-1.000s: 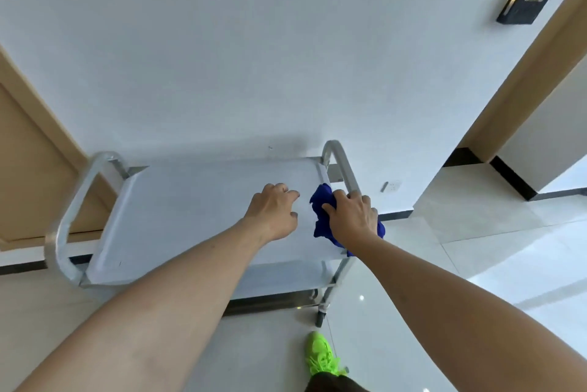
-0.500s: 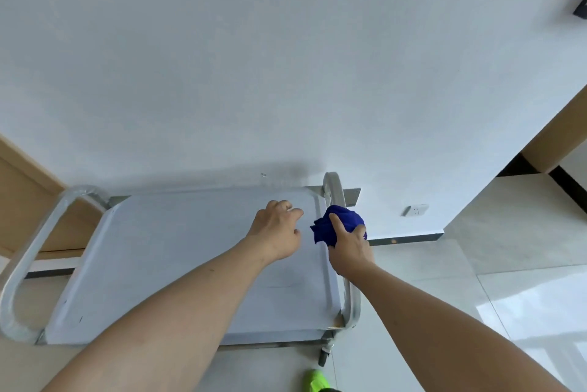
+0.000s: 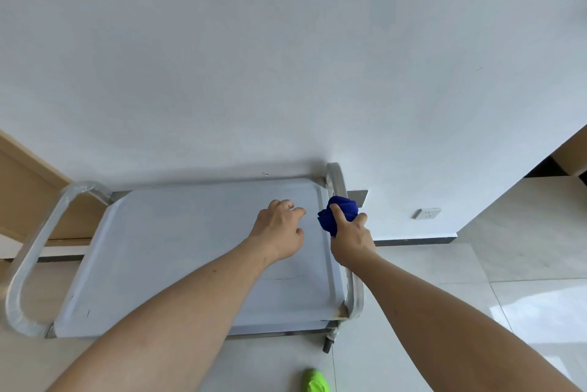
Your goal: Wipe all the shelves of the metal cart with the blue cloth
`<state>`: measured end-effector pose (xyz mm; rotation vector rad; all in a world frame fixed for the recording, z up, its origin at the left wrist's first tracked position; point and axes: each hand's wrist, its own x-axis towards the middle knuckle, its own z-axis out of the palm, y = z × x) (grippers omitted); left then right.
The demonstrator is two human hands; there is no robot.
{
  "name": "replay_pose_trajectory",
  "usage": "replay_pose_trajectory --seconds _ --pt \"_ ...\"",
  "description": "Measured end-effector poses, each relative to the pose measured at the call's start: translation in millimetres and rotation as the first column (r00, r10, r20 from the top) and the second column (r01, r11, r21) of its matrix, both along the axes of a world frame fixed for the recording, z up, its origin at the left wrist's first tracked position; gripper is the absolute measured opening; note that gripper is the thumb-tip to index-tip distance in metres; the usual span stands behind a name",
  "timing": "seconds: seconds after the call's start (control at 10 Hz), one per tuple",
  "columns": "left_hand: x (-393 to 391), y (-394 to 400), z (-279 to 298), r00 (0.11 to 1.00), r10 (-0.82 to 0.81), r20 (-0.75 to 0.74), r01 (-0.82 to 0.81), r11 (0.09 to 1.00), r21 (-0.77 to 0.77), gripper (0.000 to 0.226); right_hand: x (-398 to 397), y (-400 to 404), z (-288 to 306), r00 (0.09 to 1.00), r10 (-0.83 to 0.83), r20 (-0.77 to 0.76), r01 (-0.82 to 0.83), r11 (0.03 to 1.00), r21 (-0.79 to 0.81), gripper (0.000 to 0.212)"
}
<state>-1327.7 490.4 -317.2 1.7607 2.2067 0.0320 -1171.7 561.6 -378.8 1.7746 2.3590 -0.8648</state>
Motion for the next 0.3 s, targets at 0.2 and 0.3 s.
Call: replay_pose_trajectory --seconds 0.2,0.3 --pt "-5.4 -6.9 17.5 1.0 -0.013 -0.014 0.014 1.0 0.01 0.045 -0.8 -0.6 22.0 0.997 0.017 0.073 -0.014 0.999 -0.048 0.069" --pt "-13.8 -11.7 39.5 0.999 -0.026 -0.025 0.028 0.998 0.059 0.046 -8.2 -4.6 49.0 0.996 -0.014 0.083 0.015 1.0 -0.01 0.063"
